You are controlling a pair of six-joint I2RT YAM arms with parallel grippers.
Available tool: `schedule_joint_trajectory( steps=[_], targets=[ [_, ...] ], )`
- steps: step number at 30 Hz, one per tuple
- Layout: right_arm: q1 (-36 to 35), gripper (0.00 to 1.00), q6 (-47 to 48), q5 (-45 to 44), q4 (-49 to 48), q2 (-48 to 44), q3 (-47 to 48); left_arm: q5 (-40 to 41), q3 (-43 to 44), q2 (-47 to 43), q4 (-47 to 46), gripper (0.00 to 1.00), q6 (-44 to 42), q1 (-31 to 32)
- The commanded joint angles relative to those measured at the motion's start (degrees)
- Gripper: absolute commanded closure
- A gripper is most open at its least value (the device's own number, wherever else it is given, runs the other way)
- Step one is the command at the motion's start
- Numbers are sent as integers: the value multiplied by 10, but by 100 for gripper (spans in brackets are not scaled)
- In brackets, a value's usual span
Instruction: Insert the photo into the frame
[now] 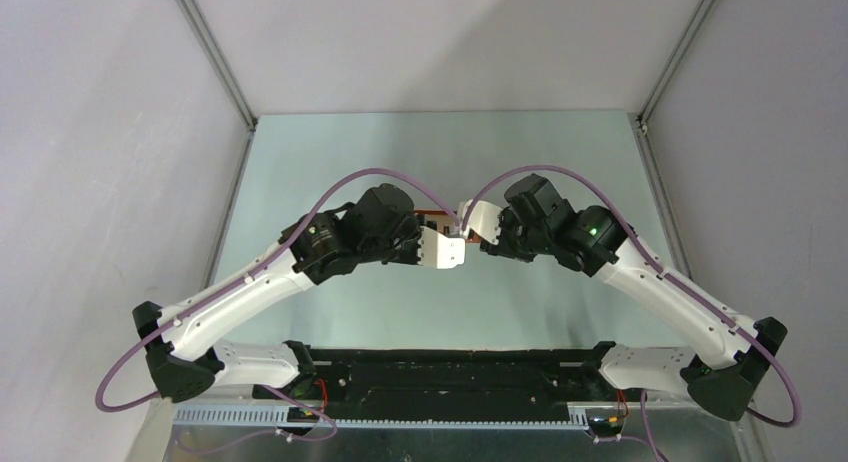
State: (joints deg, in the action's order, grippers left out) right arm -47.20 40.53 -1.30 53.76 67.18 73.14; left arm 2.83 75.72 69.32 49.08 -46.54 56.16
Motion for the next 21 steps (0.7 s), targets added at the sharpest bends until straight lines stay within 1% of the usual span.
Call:
schedule_joint_trajectory(
  steps=[1, 2, 5, 6, 8, 9, 10, 11, 12, 13, 14, 15, 16, 17, 19, 21],
  targets=[
    [-25, 94, 22, -43, -7, 3, 4, -7, 30, 7, -29, 100, 34, -3],
    [-28, 100, 23, -45, -6, 3, 4, -6, 30, 8, -29, 100, 35, -3],
    [-30, 100, 26, -46, -6, -1, 4, -2, 32, 10, -29, 100, 36, -4],
    [-31, 100, 27, -45, -5, -1, 5, 1, 33, 11, -30, 98, 37, -3],
    [-30, 100, 27, -41, -1, -3, 10, 4, 33, 10, -30, 87, 36, -3],
    [-29, 100, 27, -38, 1, -4, 14, 6, 34, 9, -30, 77, 36, -3],
    [-29, 100, 27, -37, 5, -4, 20, 7, 34, 9, -30, 71, 36, -4],
    [-27, 100, 27, -34, 7, -4, 22, 9, 35, 8, -31, 61, 36, -5],
    [-26, 100, 26, -33, 8, -3, 26, 11, 38, 8, -31, 56, 36, -5],
    [-24, 100, 26, -31, 10, -4, 28, 14, 39, 7, -31, 45, 36, -8],
    [-23, 100, 26, -29, 11, -4, 31, 14, 42, 7, -30, 40, 38, -10],
    [-20, 100, 26, -24, 13, -4, 33, 16, 43, 5, -31, 30, 40, -13],
    [-18, 100, 25, -22, 13, -4, 35, 17, 46, 4, -30, 25, 41, -15],
    [-15, 100, 24, -18, 14, -5, 37, 19, 47, 0, -31, 16, 42, -20],
    [-8, 100, 22, -11, 15, -6, 42, 22, 48, -9, -31, 8, 43, -29],
    [0, 100, 20, 1, 18, -6, 48, 23, 46, -21, -31, 3, 44, -42]
  ],
)
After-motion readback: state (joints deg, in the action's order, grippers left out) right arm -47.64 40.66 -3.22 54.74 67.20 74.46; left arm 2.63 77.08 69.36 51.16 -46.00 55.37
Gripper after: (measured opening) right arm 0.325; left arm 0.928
